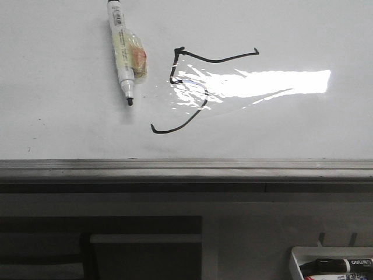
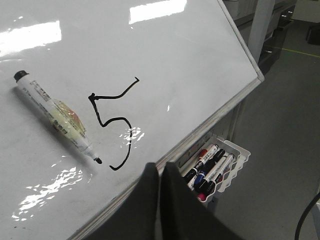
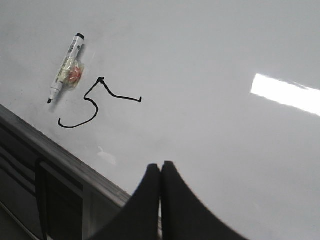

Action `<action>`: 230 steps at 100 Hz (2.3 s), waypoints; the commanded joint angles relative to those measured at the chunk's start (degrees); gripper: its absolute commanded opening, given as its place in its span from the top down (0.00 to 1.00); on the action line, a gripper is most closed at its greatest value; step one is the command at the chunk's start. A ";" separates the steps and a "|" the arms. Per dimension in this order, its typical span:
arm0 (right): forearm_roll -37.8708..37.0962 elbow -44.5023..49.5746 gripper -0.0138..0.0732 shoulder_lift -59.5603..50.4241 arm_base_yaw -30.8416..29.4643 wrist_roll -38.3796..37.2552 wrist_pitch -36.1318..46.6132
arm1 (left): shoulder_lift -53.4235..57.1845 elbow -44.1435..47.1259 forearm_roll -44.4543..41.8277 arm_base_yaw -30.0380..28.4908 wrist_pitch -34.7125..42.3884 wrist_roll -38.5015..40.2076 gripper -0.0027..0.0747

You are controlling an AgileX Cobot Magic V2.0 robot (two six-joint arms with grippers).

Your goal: Write number 5 on whiteboard

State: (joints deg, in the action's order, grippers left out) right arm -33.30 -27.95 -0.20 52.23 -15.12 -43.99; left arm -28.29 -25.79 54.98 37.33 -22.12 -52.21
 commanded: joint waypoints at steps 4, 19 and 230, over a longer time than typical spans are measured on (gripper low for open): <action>-2.42 -1.06 0.91 1.43 -0.36 0.03 3.62 | -0.33 -1.57 1.46 0.11 2.13 0.07 0.99; -2.42 -1.06 0.91 1.43 -0.36 0.03 3.39 | 0.26 0.04 1.52 -0.02 3.87 -0.09 0.99; -2.79 11.38 0.91 -1.37 -24.65 -8.56 11.19 | 30.21 27.04 -44.93 -27.96 5.92 50.72 0.99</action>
State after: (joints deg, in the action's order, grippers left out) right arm -34.93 -17.53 -0.72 33.57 -21.96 -40.41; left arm 0.37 0.05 9.16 9.54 -19.91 -1.94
